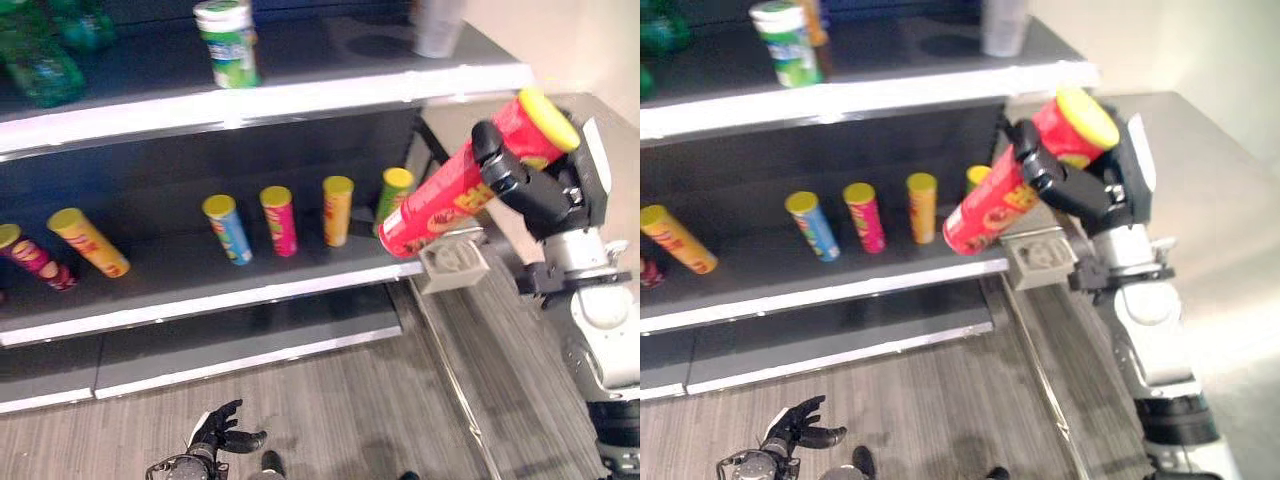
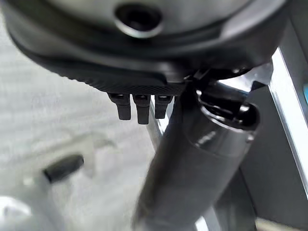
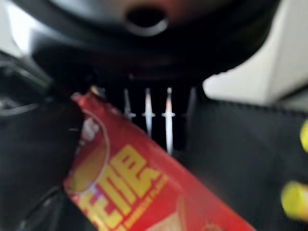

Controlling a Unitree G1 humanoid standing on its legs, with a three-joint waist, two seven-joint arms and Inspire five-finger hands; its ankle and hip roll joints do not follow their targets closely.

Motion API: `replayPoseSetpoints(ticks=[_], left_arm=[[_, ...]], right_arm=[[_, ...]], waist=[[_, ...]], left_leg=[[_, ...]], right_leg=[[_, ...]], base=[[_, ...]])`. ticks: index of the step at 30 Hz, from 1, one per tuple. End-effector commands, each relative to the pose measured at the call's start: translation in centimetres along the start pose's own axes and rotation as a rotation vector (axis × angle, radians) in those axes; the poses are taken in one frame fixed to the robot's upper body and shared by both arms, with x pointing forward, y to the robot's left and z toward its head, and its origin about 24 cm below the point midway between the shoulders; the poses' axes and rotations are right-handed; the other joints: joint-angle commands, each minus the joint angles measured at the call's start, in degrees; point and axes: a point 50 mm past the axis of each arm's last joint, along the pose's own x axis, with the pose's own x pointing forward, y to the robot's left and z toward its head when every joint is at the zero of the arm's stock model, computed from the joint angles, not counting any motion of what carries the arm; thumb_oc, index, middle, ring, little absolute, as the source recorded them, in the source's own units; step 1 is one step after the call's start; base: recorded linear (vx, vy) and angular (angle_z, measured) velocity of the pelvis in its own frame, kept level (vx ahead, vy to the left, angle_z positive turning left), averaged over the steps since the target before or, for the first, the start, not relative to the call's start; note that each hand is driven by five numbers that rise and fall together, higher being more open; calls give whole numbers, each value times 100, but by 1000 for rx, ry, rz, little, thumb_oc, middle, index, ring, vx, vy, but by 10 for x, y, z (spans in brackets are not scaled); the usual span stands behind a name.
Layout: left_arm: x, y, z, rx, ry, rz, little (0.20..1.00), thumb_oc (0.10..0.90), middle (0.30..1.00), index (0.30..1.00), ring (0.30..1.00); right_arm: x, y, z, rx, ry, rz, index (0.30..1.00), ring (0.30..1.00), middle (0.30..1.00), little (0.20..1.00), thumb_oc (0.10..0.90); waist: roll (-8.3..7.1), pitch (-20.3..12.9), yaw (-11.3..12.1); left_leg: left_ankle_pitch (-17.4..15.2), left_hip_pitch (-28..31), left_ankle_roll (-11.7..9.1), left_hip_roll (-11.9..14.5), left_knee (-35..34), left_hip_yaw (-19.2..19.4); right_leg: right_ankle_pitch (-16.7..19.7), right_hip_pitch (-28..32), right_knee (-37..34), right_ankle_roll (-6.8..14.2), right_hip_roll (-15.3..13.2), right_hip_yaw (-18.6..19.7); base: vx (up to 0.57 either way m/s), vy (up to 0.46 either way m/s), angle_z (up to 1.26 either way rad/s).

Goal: Put the goods on the table back onto the shelves and tidy them up.

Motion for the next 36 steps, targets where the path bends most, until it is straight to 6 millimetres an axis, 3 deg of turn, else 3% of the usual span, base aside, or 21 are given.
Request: replayPoseSetpoints(ticks=[1,3,5,6,9,10,12,13,17,19,21,22,24,25,29,31,32,33,35,36], left_arm=[[-8,32,-4,72,-20,73,900,800,900,900,900],[-10,44,-7,84,-5,106,900,800,900,900,900],[-12,50,-11,79,14,127,900,800,900,900,900],[-13,52,-17,82,38,136,900,800,900,900,900],[-15,51,-26,80,77,136,900,800,900,900,900],[-16,48,-28,70,78,129,900,800,900,900,900],[-16,47,-30,60,85,132,900,800,900,900,900],[-17,40,-35,30,103,129,900,800,900,900,900],[-15,22,-36,10,102,94,900,800,900,900,900],[-12,20,-26,-3,63,88,900,800,900,900,900],[-9,15,-15,3,23,73,900,800,900,900,900],[-8,12,-11,7,5,63,900,800,900,900,900],[-9,10,-13,16,9,69,900,800,900,900,900],[-10,13,-14,15,11,92,900,800,900,900,900],[-10,14,-17,19,26,102,900,800,900,900,900],[-10,12,-18,52,33,94,900,800,900,900,900],[-9,14,-16,83,29,97,900,800,900,900,900],[-10,23,-17,139,37,114,900,800,900,900,900],[-10,27,-18,141,42,129,900,800,900,900,900],[-12,33,-22,133,59,152,900,800,900,900,900]], right_arm=[[26,-10,67,-26,-348,-42,300,300,300,300,400],[23,0,62,-7,-335,-3,300,300,300,300,400],[22,7,60,-8,-323,45,300,300,300,300,400],[18,12,58,-28,-304,93,300,300,300,300,400],[10,21,49,-39,-259,157,300,300,300,300,400],[9,25,48,-47,-252,175,300,300,300,300,400],[8,32,45,-10,-248,190,300,300,300,300,400],[6,46,39,-16,-225,246,300,300,300,300,400],[-3,67,27,-65,-182,322,300,300,300,300,400],[-5,73,29,-104,-193,352,300,300,300,300,400],[-5,75,28,-138,-197,361,300,300,300,300,400],[-3,79,23,-179,-183,365,300,300,300,300,400],[-3,85,21,-197,-183,378,300,300,300,300,400],[-1,88,17,-225,-175,375,300,300,300,300,400],[3,84,14,-327,-177,334,300,300,300,300,400],[0,79,13,-367,-176,295,300,300,300,300,400],[-2,75,11,-411,-164,260,300,300,300,300,400],[-3,77,14,-420,-187,219,300,300,300,300,400],[-1,81,14,-428,-193,217,300,300,300,300,400],[2,85,15,-438,-211,208,300,300,300,300,400]], waist=[[58,-257,268],[79,-82,214],[87,-35,178],[91,-21,134],[50,-33,93],[-5,-25,117],[-52,-61,122],[-71,-108,147],[-37,-157,148],[-52,-17,161],[-41,110,114],[1,143,66],[-7,123,64],[-17,150,89],[185,67,45],[366,-81,-3],[377,-164,-2],[343,-161,29],[316,-135,67],[338,-77,138]], left_leg=[[-673,977,-476,608,-564,-192],[-610,872,-298,480,-564,-341],[-553,792,-183,388,-564,-462],[-331,631,-53,307,-564,-590],[-260,550,17,191,-536,-820],[-239,520,12,125,-518,-927],[-196,443,8,61,-524,-1030],[-167,399,-37,66,-530,-1100],[-106,226,-89,83,-379,-1265],[-195,-61,-133,74,138,-1335],[-229,-374,-242,212,569,-1128],[-218,-484,-310,478,722,-930],[-153,-454,-379,742,637,-1009],[87,-450,-520,1179,490,-1337],[579,-340,-786,1687,-152,-1766],[463,-152,-890,1588,-508,-1698],[293,-116,-843,1275,-457,-1705],[-71,42,-551,755,-321,-1574],[-153,148,-438,609,-336,-1467],[-210,282,-301,485,-385,-1278]], right_leg=[[590,-585,-833,905,62,135],[279,-708,-331,899,121,882],[-266,-673,155,783,410,1473],[-868,-748,709,525,903,1960],[-1421,-638,705,260,1625,2522],[-1456,-559,418,158,1811,2675],[-1355,-412,16,147,1901,2713],[-1267,-274,-355,138,2053,2887],[-1146,-88,-807,106,2133,2889],[-1168,-21,-847,57,2069,2752],[-1209,47,-867,29,1962,2487],[-1202,100,-906,41,1909,2375],[-1158,108,-918,107,1790,2384],[-1142,26,-855,179,1610,2422],[-1200,8,-734,374,1381,2522],[-1142,27,-670,494,1224,2481],[-956,77,-605,610,833,2446],[-712,12,-321,700,315,2491],[-607,-87,-165,711,146,2512],[-420,-234,115,650,-17,2317]], base=[[-173,191,31],[-202,250,44],[-189,200,57],[-195,141,24],[-86,23,29],[-5,-91,42],[0,-104,33],[-7,-101,22],[17,-101,15],[-84,-66,49],[-125,33,89],[-49,165,100],[22,251,58],[34,317,13],[82,383,-13],[128,504,-16],[193,869,37],[163,818,39],[53,413,27],[14,213,-14]])
